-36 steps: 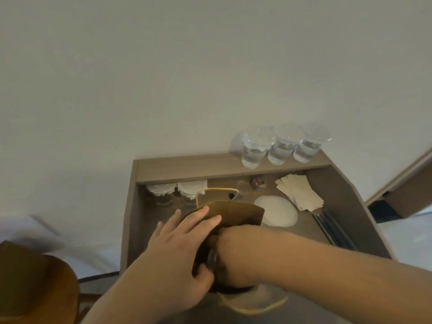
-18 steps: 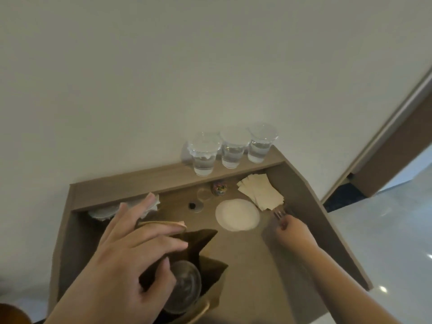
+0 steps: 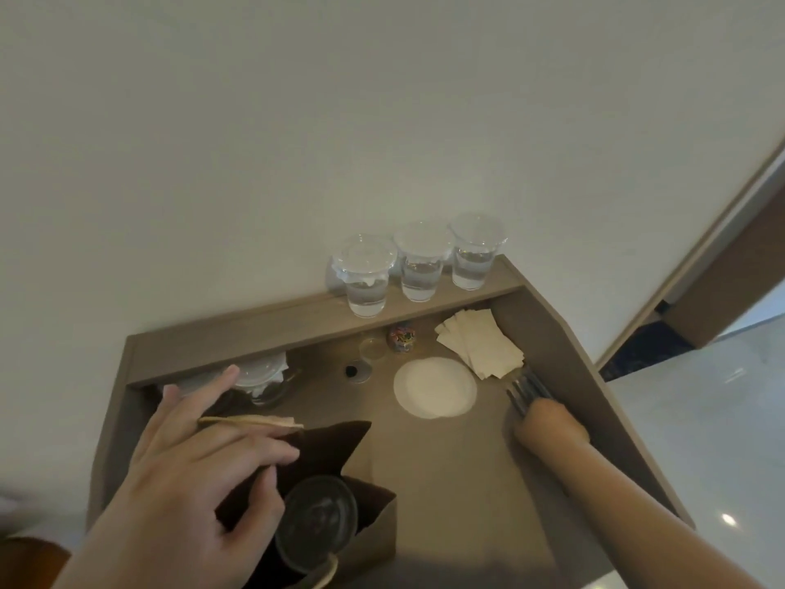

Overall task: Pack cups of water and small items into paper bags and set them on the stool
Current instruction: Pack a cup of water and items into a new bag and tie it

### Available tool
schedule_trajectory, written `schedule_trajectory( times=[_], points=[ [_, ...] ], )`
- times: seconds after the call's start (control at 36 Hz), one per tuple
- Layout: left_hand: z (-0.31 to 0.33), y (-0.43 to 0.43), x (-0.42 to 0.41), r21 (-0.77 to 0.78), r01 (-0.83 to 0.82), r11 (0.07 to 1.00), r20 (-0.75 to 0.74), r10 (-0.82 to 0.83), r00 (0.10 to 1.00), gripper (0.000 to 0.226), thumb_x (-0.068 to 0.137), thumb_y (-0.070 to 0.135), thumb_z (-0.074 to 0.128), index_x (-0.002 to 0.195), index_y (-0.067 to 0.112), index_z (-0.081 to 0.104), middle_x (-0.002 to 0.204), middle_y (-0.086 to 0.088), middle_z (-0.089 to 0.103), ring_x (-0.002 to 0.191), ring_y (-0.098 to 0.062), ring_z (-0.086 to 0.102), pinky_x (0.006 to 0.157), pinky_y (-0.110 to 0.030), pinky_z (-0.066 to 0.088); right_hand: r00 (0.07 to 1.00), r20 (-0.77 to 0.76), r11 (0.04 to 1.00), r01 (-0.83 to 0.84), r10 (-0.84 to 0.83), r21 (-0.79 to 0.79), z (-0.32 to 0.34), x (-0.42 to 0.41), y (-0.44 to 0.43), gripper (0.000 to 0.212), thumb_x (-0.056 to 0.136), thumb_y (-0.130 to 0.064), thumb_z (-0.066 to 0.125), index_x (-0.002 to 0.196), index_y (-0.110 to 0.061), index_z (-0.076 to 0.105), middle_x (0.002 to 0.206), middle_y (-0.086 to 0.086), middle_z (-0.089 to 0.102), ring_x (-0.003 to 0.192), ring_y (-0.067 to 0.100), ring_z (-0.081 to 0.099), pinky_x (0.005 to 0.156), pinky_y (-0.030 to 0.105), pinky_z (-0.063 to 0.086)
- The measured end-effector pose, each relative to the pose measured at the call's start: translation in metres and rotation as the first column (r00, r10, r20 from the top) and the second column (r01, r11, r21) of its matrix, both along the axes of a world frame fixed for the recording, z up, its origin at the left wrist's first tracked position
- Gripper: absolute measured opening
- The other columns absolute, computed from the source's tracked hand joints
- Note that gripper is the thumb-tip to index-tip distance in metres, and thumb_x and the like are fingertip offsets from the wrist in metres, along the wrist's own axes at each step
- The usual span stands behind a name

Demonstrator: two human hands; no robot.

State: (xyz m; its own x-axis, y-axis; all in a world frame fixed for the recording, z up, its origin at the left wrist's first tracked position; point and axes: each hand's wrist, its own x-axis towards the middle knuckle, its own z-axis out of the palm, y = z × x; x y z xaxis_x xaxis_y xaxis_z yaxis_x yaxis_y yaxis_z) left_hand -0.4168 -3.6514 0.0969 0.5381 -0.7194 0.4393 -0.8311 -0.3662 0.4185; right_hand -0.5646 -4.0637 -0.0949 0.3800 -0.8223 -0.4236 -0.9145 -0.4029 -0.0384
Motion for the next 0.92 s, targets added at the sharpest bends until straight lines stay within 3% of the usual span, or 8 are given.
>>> schedule_trajectory(
  times=[0.14,0.22,0.39,0.47,0.56,0.72,0.83,0.92],
  points=[
    [0.005,0.013,-0.001,0.048,-0.013,0.999,-0.083,0.017,0.996,0.02,0.083,0.038,0.058,0.091,0.042,0.076,0.121,0.03,0.069,0.15,-0.02,0.041,0.119,-0.07,0.029,0.966,0.07,0.969,-0.249,0.249,-0.006,0.069,-0.003,0.014,0.016,0.093,-0.038,0.064,0.095,-0.023,0.062,0.092,-0.004,0.065,0.083,0.014,0.064,0.079,0.033,0.059],
    [0.01,0.023,-0.001,0.134,-0.012,0.991,-0.177,0.036,0.984,0.022,0.085,0.044,0.056,0.098,0.048,0.074,0.129,0.038,0.062,0.155,-0.011,0.03,0.121,-0.066,0.025,0.86,0.324,0.918,-0.385,0.394,-0.094,0.139,-0.013,0.047,0.012,0.089,-0.035,0.068,0.086,-0.029,0.059,0.078,-0.005,0.068,0.071,0.009,0.065,0.069,0.03,0.057],
    [0.015,0.036,-0.003,0.135,0.006,0.991,-0.331,0.04,0.943,0.029,0.092,0.028,0.067,0.107,0.053,0.07,0.138,0.047,0.049,0.154,0.007,0.017,0.126,-0.055,0.023,0.296,0.885,0.791,-0.6,0.361,-0.122,0.262,-0.022,0.152,0.014,0.096,-0.015,0.062,0.093,-0.028,0.064,0.063,0.004,0.062,0.053,0.026,0.064,0.048,0.034,0.054],
    [0.015,0.04,-0.002,0.11,0.013,0.994,-0.379,0.03,0.925,0.039,0.096,0.017,0.066,0.112,0.052,0.07,0.137,0.047,0.05,0.151,0.011,0.019,0.128,-0.043,0.025,0.164,0.949,0.677,-0.733,0.268,-0.065,0.275,-0.001,0.208,0.01,0.088,-0.02,0.067,0.09,-0.029,0.063,0.067,0.007,0.062,0.052,0.03,0.063,0.044,0.037,0.052],
    [0.015,0.044,0.002,0.077,0.028,0.997,-0.383,0.004,0.924,0.046,0.098,0.008,0.06,0.115,0.049,0.07,0.136,0.043,0.054,0.15,0.009,0.025,0.126,-0.042,0.029,0.25,0.914,0.585,-0.811,0.319,0.018,0.253,0.027,0.238,0.014,0.088,-0.024,0.066,0.09,-0.036,0.059,0.074,0.009,0.068,0.056,0.026,0.065,0.047,0.045,0.054],
    [0.015,0.051,0.005,0.06,0.022,0.998,-0.417,0.005,0.909,0.047,0.101,0.017,0.043,0.125,0.051,0.066,0.136,0.047,0.05,0.147,0.016,0.023,0.124,-0.029,0.026,0.364,0.743,0.477,-0.876,0.562,0.068,0.225,0.043,0.259,0.029,0.098,-0.03,0.067,0.118,-0.044,0.052,0.092,-0.018,0.074,0.082,0.008,0.071,0.072,0.027,0.057],
    [0.016,0.049,0.003,0.09,0.027,0.996,-0.452,0.016,0.892,0.044,0.105,0.021,0.05,0.126,0.058,0.061,0.135,0.053,0.042,0.143,0.025,0.015,0.123,-0.028,0.03,0.375,0.817,0.563,-0.823,0.439,0.075,0.246,0.029,0.235,0.039,0.099,-0.022,0.067,0.124,-0.051,0.059,0.096,-0.008,0.076,0.088,0.018,0.073,0.076,0.031,0.06],
    [0.014,0.045,0.003,0.14,0.085,0.986,-0.442,-0.015,0.897,0.041,0.104,0.027,0.056,0.128,0.06,0.057,0.135,0.058,0.033,0.141,0.028,0.011,0.121,-0.027,0.036,0.415,0.858,0.734,-0.675,0.302,0.068,0.252,0.017,0.205,0.035,0.101,-0.014,0.06,0.111,-0.047,0.069,0.088,0.0,0.075,0.081,0.016,0.073,0.075,0.026,0.06]
  ],
)
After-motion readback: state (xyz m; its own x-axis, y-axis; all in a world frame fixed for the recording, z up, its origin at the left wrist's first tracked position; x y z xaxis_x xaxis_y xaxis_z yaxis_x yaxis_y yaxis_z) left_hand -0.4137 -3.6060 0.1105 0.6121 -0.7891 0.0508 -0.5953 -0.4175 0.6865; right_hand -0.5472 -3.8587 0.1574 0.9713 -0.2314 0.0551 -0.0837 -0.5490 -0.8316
